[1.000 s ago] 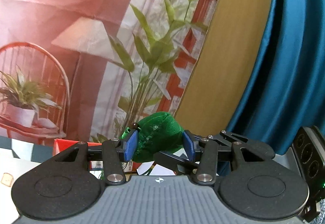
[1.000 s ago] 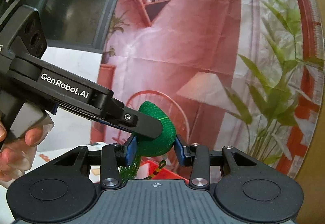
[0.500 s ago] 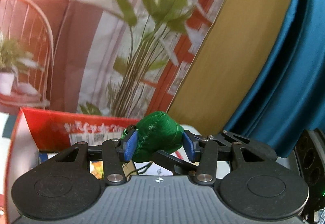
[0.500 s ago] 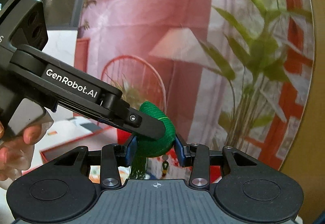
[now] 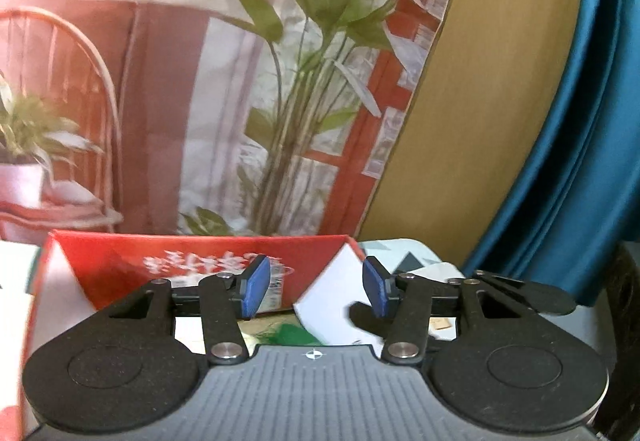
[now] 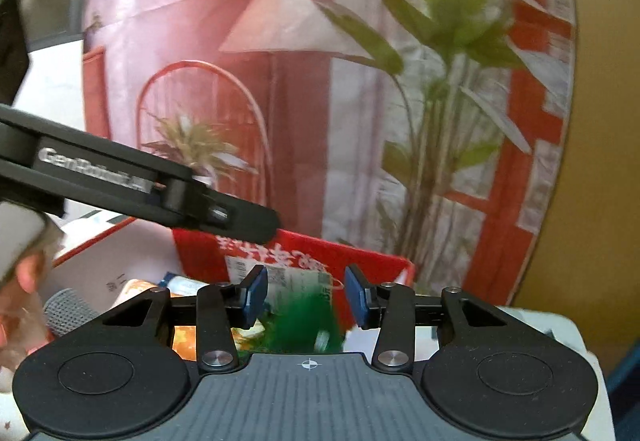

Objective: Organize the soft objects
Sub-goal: 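Move both grippers down to the white gloves beside the box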

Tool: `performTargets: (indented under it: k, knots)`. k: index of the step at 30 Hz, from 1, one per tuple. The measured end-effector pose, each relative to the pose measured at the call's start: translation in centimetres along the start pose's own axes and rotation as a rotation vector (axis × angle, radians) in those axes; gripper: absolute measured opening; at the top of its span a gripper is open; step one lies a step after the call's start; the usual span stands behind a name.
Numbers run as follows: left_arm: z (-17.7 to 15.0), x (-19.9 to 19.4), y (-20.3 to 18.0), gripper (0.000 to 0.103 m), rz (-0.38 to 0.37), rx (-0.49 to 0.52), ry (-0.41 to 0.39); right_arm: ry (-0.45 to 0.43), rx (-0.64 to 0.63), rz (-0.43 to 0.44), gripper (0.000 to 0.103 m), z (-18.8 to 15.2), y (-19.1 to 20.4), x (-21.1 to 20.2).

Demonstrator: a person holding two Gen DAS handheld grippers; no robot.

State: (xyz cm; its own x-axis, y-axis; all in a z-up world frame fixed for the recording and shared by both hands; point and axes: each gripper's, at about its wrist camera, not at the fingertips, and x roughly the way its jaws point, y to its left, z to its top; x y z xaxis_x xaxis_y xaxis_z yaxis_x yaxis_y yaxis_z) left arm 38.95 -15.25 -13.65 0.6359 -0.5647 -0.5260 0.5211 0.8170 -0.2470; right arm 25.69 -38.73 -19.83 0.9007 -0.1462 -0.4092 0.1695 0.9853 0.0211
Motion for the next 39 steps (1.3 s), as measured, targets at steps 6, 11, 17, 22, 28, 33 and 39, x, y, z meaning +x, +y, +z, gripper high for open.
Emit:
performTargets:
  k: [6, 11, 17, 22, 28, 33, 39]
  knots:
    - [-1.4, -3.7, 0.9, 0.054, 0.047, 0.018, -0.023, 0.015, 0.041, -0.015, 0.04, -1.0, -0.2, -1.8]
    - [-4.0, -7.8, 1.5, 0.054, 0.069, 0.06, -0.026, -0.009, 0.09, 0.001, 0.04, -2.4, 0.3, -4.6]
    - [-7.7, -12.7, 2.7, 0.054, 0.097, 0.046, -0.03, -0.051, 0.132, 0.008, 0.04, -4.0, 1.3, -8.1]
    - [-11.1, -15.8, 4.2, 0.054, 0.154, 0.016, -0.042, -0.105, 0.146, 0.009, 0.04, -5.4, 3.0, -11.1]
    - [-14.9, -17.3, 6.2, 0.054, 0.24, -0.018, -0.02, -0.149, 0.151, 0.0, 0.04, -8.1, 5.3, -13.5]
    - [-17.5, -17.0, 8.2, 0.054, 0.289, -0.109, 0.004, -0.082, 0.161, -0.014, 0.04, -11.2, 6.5, -13.2]
    - [-19.4, -15.6, 9.4, 0.056, 0.315, -0.182, 0.055, 0.023, 0.225, -0.052, 0.04, -15.4, 6.5, -11.3]
